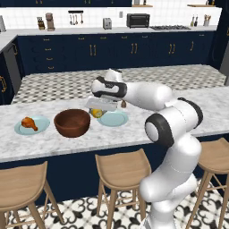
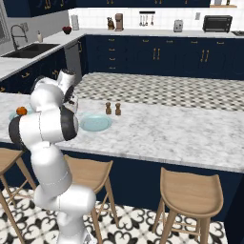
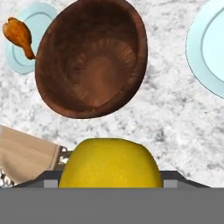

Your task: Pick the chicken drumstick and lemon from their plates and place them in the bowl. Then put the bowl in the fridge.

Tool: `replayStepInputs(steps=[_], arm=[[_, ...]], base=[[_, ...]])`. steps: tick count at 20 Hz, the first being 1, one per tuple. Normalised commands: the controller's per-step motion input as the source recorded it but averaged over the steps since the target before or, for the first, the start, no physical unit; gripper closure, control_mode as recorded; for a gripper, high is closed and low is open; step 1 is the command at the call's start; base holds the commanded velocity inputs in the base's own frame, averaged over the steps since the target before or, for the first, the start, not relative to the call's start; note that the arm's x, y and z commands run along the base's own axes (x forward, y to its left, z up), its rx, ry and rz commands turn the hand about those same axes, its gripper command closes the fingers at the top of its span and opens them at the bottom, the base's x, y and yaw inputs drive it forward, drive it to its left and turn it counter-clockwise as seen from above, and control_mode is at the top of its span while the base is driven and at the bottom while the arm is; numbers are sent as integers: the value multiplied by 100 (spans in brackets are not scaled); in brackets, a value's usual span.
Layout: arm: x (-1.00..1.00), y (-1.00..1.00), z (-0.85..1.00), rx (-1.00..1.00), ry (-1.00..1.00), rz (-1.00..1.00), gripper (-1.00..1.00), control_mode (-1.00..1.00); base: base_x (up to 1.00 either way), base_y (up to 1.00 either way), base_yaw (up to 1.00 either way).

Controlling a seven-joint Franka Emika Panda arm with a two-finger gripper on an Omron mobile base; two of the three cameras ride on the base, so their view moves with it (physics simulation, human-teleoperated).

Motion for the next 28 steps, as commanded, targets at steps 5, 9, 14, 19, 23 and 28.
replayStepInputs(steps=[5, 9, 14, 19, 23, 28], arm=[[18, 71, 0, -23, 7, -5, 100, -100], [43, 55, -14, -10, 5, -2, 100, -100], [42, 32, -26, -4, 0, 0, 100, -100], [27, 0, -48, -7, 0, 0, 100, -100], [19, 0, -49, -5, 0, 0, 100, -100], [8, -8, -30, -1, 0, 0, -100, -100]], base=[[0, 0, 0], [0, 0, 0], [0, 0, 0], [0, 0, 0], [0, 0, 0], [0, 0, 0]])
